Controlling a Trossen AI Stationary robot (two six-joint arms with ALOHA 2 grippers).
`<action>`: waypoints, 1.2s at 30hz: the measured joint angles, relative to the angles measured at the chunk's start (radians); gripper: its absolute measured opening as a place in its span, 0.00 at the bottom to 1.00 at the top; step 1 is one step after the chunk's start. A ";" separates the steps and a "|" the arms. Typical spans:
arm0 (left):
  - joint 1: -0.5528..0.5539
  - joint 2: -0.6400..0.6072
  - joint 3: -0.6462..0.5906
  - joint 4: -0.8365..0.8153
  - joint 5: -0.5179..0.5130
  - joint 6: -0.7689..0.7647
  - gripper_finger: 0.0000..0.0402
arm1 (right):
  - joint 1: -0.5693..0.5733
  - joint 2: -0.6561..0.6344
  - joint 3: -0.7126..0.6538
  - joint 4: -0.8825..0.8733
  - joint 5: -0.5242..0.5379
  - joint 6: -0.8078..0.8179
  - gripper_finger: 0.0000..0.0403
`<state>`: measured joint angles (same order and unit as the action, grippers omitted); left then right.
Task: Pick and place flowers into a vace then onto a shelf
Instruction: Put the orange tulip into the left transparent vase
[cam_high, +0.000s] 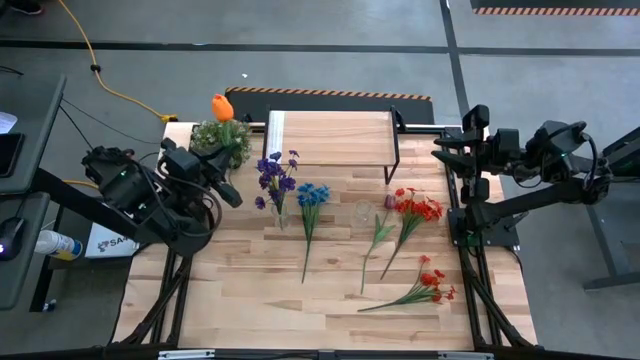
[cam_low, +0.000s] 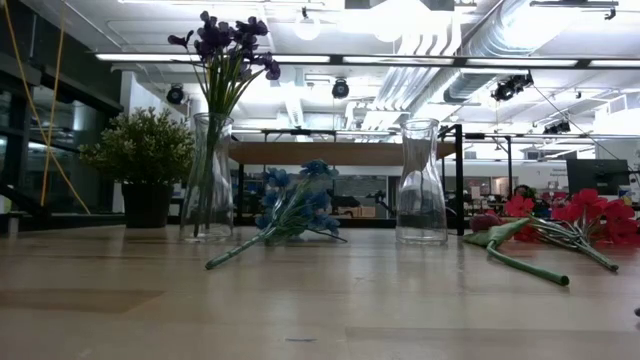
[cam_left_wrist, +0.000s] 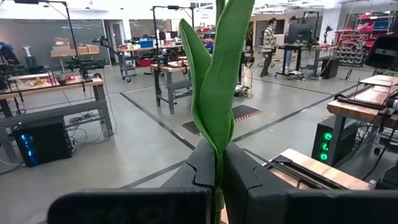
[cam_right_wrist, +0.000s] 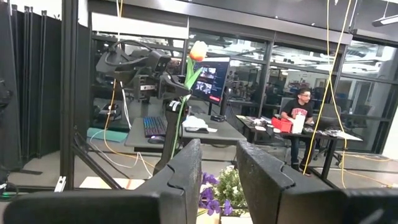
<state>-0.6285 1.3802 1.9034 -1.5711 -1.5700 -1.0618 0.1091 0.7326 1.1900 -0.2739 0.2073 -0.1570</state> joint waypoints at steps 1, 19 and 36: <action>0.000 0.007 0.000 0.000 0.000 -0.011 0.10 | 0.000 0.000 0.000 0.000 0.000 0.000 0.23; -0.020 0.179 0.000 0.003 0.000 -0.293 0.10 | 0.000 0.000 0.000 0.000 0.000 0.000 0.23; -0.100 0.278 0.000 0.422 0.000 -0.064 0.10 | 0.000 0.000 0.000 0.000 0.000 0.000 0.23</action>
<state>-0.7287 1.6581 1.9037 -1.1495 -1.5700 -1.1259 0.1090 0.7327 1.1900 -0.2741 0.2073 -0.1573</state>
